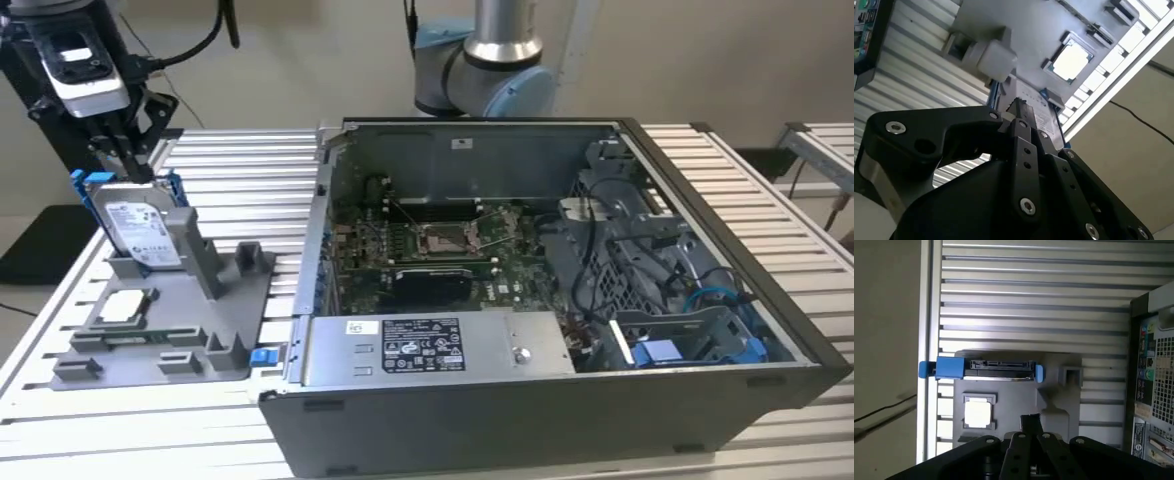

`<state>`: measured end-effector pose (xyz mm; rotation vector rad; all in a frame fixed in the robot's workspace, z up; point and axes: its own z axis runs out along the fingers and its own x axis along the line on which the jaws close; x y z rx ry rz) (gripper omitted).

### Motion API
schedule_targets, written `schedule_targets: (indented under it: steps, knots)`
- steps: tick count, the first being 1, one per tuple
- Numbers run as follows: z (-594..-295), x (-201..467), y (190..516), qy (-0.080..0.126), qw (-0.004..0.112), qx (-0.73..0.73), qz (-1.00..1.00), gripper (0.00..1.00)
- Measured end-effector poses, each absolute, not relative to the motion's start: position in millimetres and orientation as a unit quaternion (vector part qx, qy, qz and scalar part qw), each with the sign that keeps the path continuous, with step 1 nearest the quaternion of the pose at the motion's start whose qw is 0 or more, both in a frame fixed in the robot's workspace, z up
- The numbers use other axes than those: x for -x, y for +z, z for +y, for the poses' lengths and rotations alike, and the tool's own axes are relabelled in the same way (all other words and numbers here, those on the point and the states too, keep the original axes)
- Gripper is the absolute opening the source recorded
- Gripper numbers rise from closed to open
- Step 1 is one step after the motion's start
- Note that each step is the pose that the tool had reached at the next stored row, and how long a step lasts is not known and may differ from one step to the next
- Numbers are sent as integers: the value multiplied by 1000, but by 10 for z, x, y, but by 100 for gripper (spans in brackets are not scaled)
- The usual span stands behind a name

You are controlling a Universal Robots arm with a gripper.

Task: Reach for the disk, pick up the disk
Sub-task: 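Reach for the disk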

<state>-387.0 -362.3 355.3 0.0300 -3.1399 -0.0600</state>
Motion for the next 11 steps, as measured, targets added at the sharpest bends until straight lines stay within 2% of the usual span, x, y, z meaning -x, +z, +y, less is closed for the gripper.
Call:
schedule_targets:
  steps: [7, 11]
  knots:
    - [-3346, 3903, 3552, -19, 0, -10, -1000, 0]
    - [-3320, 4028, 3549, -19, 0, -10, -1000, 0]
